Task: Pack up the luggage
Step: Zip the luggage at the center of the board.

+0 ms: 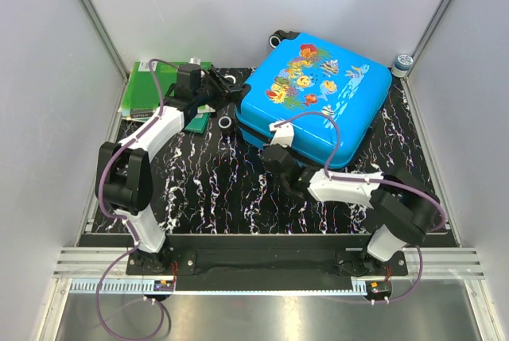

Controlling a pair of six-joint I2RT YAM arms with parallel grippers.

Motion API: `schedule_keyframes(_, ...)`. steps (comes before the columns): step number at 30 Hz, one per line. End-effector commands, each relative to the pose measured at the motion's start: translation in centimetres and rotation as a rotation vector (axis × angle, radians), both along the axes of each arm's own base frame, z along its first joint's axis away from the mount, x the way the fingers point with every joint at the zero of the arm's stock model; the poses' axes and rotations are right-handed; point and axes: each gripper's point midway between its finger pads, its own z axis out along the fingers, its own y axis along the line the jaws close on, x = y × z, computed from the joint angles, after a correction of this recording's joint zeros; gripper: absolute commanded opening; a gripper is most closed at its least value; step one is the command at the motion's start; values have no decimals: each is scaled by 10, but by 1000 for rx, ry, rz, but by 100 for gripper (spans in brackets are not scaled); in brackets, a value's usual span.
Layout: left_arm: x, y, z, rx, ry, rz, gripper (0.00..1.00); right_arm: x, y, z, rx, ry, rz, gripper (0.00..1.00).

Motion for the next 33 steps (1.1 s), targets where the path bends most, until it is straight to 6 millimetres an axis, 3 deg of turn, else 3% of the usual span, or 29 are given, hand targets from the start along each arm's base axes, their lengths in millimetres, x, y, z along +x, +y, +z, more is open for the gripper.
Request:
schedule_keyframes(1, -72, -67, -14, 14, -48, -492, 0, 6, 67, 46, 157, -76, 185, 0)
schedule_keyframes(14, -73, -71, 1, -6, -78, -544, 0, 20, 125, 52, 123, -104, 366, 0)
schedule_keyframes(28, -76, -64, 28, -47, -112, -579, 0, 38, 153, 58, 180, -132, 460, 0)
schedule_keyframes(33, -76, -62, 30, -83, -93, -578, 0, 43, 160, 58, 207, -143, 479, 0)
